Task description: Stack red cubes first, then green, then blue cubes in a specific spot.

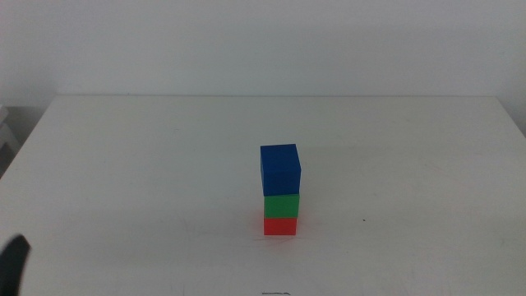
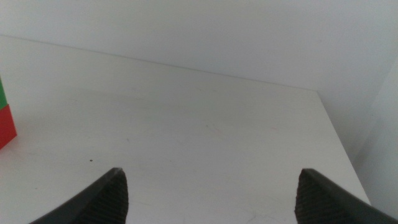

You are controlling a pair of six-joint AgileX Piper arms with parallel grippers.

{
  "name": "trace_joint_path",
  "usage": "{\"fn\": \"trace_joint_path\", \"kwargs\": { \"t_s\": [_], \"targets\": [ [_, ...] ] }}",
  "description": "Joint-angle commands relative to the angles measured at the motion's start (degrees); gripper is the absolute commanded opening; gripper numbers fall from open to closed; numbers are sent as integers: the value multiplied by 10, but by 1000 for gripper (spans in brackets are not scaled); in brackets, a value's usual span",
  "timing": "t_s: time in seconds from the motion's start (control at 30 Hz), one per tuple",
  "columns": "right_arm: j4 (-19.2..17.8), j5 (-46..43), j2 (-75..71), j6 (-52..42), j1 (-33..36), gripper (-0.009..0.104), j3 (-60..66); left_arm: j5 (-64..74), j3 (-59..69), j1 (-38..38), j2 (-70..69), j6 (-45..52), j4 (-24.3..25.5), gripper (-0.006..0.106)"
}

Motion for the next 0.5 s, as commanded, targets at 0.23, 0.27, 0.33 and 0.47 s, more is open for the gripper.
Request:
{"fn": "trace_joint_path", "kwargs": {
  "t_s": [0.23,0.27,0.33,0.47],
  "targets": [
    [14,-179,-12,-9,-4,85,66,-127,91,-1,-14,-1,-7,94],
    [18,-187,-12,-9,-4,85,65,-142,98,-1,-14,-1,-8,94],
    [28,-189,-12,-9,-4,85,65,-130,96,-1,-14,-1,-8,94],
    [27,-184,-12,-9,-4,85,65,-132,96,-1,-13,-1,-8,94]
  ]
}}
